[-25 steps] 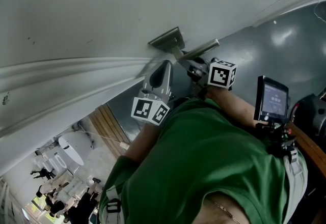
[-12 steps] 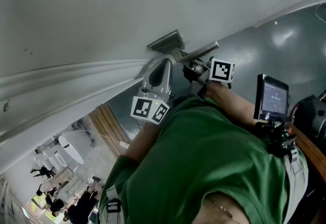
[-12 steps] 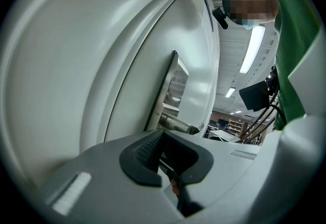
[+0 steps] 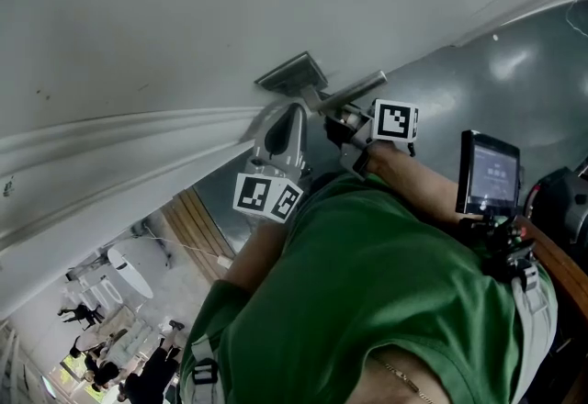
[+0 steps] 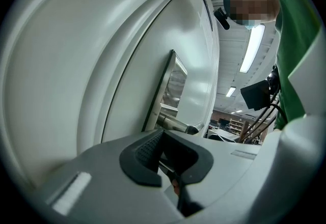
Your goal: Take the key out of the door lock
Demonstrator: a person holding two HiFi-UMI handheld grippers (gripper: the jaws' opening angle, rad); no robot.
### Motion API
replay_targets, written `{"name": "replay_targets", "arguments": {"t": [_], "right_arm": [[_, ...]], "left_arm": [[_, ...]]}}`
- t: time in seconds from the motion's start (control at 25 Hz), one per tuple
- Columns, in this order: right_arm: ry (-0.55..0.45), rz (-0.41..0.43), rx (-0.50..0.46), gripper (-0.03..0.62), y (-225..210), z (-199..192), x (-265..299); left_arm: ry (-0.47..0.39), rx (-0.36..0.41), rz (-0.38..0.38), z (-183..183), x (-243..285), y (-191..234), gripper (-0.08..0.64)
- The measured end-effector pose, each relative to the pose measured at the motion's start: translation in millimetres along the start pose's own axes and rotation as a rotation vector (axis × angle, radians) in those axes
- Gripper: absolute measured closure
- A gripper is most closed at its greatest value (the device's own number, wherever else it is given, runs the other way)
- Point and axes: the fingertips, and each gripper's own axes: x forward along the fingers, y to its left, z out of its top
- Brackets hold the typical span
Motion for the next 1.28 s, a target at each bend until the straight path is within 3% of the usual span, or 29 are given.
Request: {"name": "replay_targets", "arguments": {"t": [0.12, 1.28], "right_arm": [[0.001, -0.124, 0.114, 0.565, -18, -8, -10], [-0.038, -0.137, 0.158, 0.566, -18, 1, -2]], "left_arm": [[0.0, 0.0, 0.002, -2, -1, -1, 0.557], [-0.004, -0.009, 0.006, -4, -1, 1, 0.557]]}}
